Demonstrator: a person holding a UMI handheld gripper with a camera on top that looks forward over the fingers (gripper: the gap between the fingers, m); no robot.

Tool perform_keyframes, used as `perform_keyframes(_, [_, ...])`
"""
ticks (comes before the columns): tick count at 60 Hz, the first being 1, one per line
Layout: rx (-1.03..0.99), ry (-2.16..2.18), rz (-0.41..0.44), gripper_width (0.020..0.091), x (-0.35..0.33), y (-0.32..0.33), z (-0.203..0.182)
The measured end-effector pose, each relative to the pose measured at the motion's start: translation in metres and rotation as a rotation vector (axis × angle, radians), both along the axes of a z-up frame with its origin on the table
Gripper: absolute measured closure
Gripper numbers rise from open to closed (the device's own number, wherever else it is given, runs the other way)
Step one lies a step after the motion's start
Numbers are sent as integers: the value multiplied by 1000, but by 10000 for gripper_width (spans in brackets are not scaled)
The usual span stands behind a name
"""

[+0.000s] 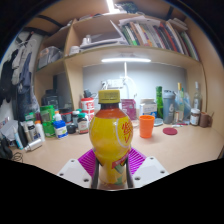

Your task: Pour water

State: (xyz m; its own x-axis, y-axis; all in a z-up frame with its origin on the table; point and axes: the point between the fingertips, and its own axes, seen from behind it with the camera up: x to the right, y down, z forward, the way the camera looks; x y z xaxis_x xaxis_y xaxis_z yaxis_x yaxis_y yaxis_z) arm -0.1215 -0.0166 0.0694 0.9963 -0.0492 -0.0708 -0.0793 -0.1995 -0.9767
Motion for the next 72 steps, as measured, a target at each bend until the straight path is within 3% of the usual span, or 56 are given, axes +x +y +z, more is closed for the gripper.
perform_keyframes(10, [39,45,128,739,-19,19,12])
perform_keyframes(21, [81,396,246,740,-26,81,65])
perform_keyframes(35, [1,1225,240,740,15,166,104])
perform_keyframes(46, [-79,1832,324,742,30,193,130])
perform_keyframes(59, [-111,2215,334,741,46,202,141])
perform_keyframes(72, [-123,2314,311,741,49,201,134])
